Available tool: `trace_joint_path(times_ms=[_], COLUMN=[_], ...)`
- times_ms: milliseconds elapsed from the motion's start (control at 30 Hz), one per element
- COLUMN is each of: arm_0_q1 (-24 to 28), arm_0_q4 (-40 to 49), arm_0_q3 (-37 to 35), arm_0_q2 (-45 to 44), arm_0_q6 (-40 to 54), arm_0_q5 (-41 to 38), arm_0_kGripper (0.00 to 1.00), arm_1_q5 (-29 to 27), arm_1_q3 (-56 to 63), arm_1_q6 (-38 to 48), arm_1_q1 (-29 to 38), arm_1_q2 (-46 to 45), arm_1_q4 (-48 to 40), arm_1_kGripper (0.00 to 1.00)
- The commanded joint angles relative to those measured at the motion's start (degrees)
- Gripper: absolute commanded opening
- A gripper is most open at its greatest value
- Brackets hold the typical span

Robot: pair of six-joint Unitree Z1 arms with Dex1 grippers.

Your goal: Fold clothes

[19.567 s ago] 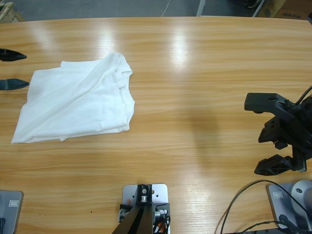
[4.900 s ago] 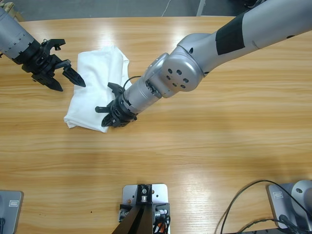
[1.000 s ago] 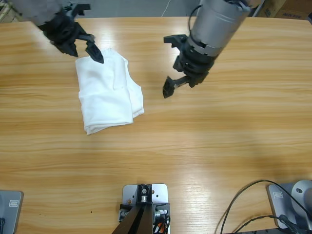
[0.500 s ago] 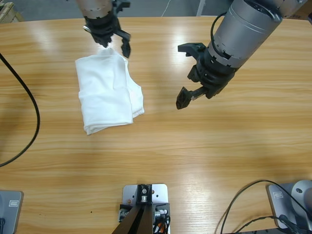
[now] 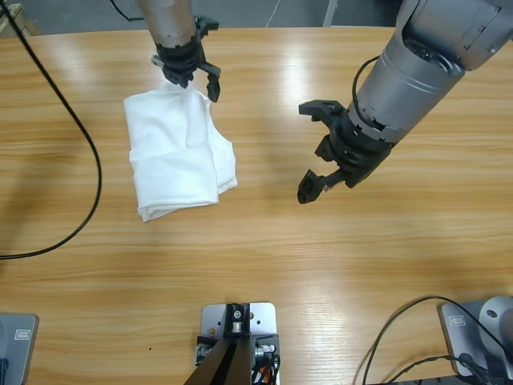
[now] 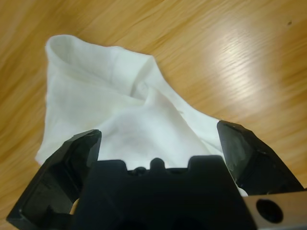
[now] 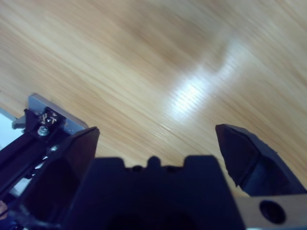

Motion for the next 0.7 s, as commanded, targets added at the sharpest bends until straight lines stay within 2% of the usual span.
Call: trace_joint_path(times_ms=[33, 133, 333, 367, 400, 433, 700], arm_0_q1=[1.4, 1.8, 2.1, 2.3, 2.3, 2.4, 2.4], arm_0_q4=[4.5, 4.7, 4.9, 5.0, 5.0, 5.0, 5.2], arm_0_q3=[-4.7, -4.9, -5.1, -5.2, -5.3, -5.3, -5.4], arm_0_q2=[7.4, 7.4, 7.2, 7.2, 7.2, 7.3, 7.5], arm_0_q6=[-1.0, -1.0, -0.8, -0.8, -0.8, -0.8, -0.6], arm_0_q5=[0.8, 0.7, 0.7, 0.7, 0.6, 0.5, 0.1], arm_0_kGripper=[0.941, 0.908, 0.282, 0.239, 0.090, 0.000, 0.000], arm_1_q5=[1.5, 1.8, 2.4, 2.4, 2.5, 2.5, 2.6], arm_1_q3=[5.2, 5.4, 5.7, 5.8, 5.9, 5.9, 6.0], arm_1_q6=[-0.8, -0.8, -0.5, -0.5, -0.5, -0.5, -0.3], arm_1_q1=[0.6, 0.6, 0.9, 0.9, 1.0, 1.0, 1.0], arm_1_q2=[-1.7, -1.4, -1.0, -1.0, -1.0, -1.1, -1.5], arm_1_q4=[-2.4, -2.9, -3.6, -3.6, -3.7, -3.7, -3.9], arm_1_kGripper=[0.996, 0.991, 0.985, 0.982, 0.982, 0.982, 0.982])
